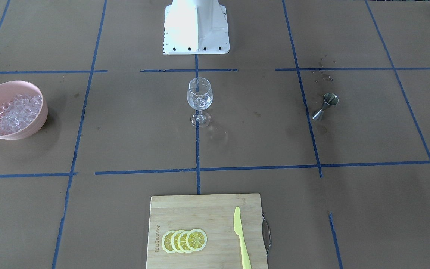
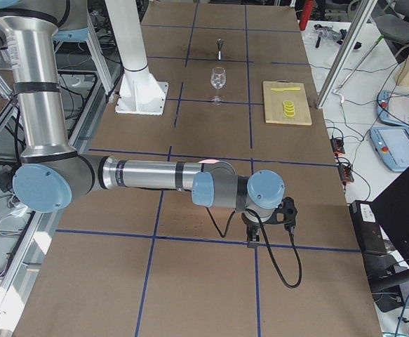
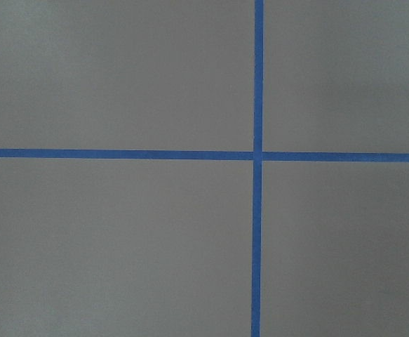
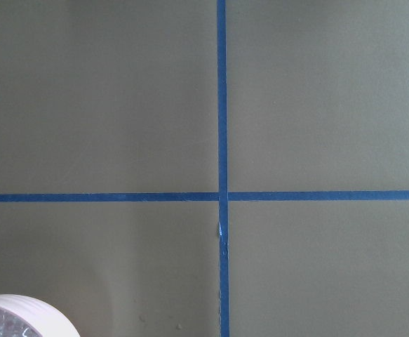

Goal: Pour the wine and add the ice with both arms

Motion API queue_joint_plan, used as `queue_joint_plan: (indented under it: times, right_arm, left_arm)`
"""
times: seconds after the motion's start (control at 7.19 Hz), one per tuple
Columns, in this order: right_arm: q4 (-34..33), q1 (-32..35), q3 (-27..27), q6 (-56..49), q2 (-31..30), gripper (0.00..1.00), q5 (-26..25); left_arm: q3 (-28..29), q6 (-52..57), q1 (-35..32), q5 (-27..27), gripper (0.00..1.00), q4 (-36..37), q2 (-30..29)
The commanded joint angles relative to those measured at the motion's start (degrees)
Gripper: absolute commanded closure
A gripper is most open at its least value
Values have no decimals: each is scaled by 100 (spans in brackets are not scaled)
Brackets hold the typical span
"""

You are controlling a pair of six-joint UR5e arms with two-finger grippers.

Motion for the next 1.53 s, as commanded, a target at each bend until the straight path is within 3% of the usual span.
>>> queue_joint_plan:
  times: [0.0, 0.28, 0.56, 1.39]
  right_arm:
    - [1, 1, 11, 14, -1, 0, -3]
    - [1, 1, 11, 49, -1, 0, -21]
    - [1, 1, 81, 733, -10, 0, -38]
    - [45, 1, 160, 682, -10, 0, -91]
  left_arm:
    - [-12, -8, -10, -13, 0, 4, 8]
    - [-12, -8, -10, -22, 0, 4, 26]
    - [-12, -8, -10, -22, 0, 4, 61]
    - [15, 0, -10, -31, 0, -13, 79]
